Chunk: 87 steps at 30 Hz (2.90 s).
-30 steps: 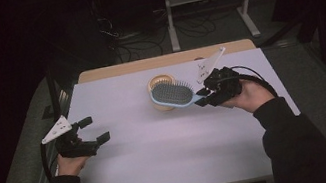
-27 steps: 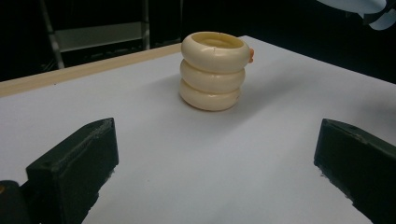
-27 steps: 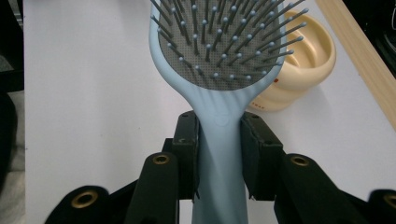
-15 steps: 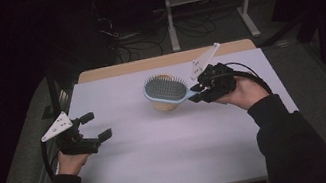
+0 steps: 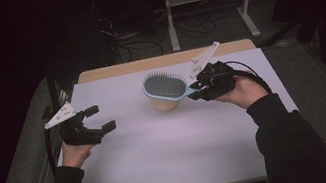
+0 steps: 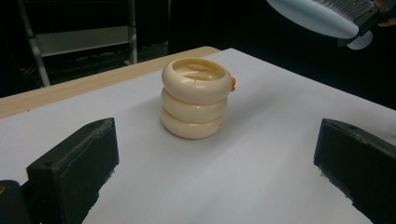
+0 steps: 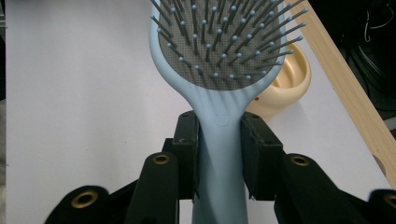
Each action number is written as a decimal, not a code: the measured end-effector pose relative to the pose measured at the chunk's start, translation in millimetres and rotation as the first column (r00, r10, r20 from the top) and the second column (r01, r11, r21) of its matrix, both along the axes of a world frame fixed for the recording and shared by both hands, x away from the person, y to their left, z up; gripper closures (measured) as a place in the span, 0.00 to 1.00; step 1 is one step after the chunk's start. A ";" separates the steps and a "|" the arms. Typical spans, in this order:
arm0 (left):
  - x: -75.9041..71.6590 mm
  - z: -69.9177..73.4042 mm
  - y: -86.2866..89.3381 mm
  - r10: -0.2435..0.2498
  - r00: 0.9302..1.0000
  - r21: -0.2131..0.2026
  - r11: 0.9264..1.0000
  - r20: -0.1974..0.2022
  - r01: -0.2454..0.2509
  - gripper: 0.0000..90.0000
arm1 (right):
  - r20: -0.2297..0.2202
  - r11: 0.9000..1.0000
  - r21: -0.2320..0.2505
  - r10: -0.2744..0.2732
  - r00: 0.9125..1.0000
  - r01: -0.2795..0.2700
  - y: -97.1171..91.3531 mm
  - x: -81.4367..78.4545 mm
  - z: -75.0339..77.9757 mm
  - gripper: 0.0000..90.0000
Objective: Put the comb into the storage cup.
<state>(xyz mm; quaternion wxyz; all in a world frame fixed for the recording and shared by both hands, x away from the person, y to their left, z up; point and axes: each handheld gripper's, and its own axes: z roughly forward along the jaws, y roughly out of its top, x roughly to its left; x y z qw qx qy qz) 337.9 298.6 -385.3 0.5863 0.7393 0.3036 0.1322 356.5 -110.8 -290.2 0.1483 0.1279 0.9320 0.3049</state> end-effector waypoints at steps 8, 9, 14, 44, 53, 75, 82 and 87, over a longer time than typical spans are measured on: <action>9.3 10.9 -23.3 -0.031 0.999 0.001 1.000 -0.013 0.031 0.00 | 0.025 1.000 -0.001 -0.001 1.000 0.001 2.7 -0.5 -0.4 0.75; 10.4 12.7 -26.3 -0.039 0.999 0.007 0.999 -0.012 0.039 0.00 | 0.025 1.000 0.000 -0.002 1.000 0.002 3.3 -0.6 -0.6 0.75; 13.9 19.7 -36.4 -0.060 0.998 -0.005 0.998 -0.010 0.060 0.00 | 0.030 1.000 0.007 -0.002 1.000 0.002 5.4 0.4 -1.0 0.75; 35.2 43.9 -89.8 -0.117 0.992 -0.091 0.990 -0.055 0.111 0.00 | 0.093 0.998 0.056 -0.021 0.995 0.016 35.7 13.4 -3.4 0.75; 42.9 47.8 -101.6 -0.115 0.990 -0.132 0.986 -0.084 0.104 0.00 | 0.103 0.998 0.064 -0.025 0.994 0.018 40.8 15.5 -8.0 0.75; 54.8 46.0 -109.9 -0.073 0.989 -0.238 0.970 -0.126 0.041 0.19 | 0.151 0.993 0.109 -0.061 0.987 0.044 44.8 17.9 -17.5 0.75; 60.3 45.6 -107.1 -0.110 0.981 -0.349 0.936 -0.159 0.049 0.38 | 0.159 0.992 0.114 -0.071 0.985 0.053 44.4 18.7 -18.3 0.75; 62.8 45.4 -107.3 -0.139 0.974 -0.411 0.910 -0.177 0.055 0.51 | 0.158 0.992 0.114 -0.074 0.985 0.057 43.7 19.4 -19.1 0.75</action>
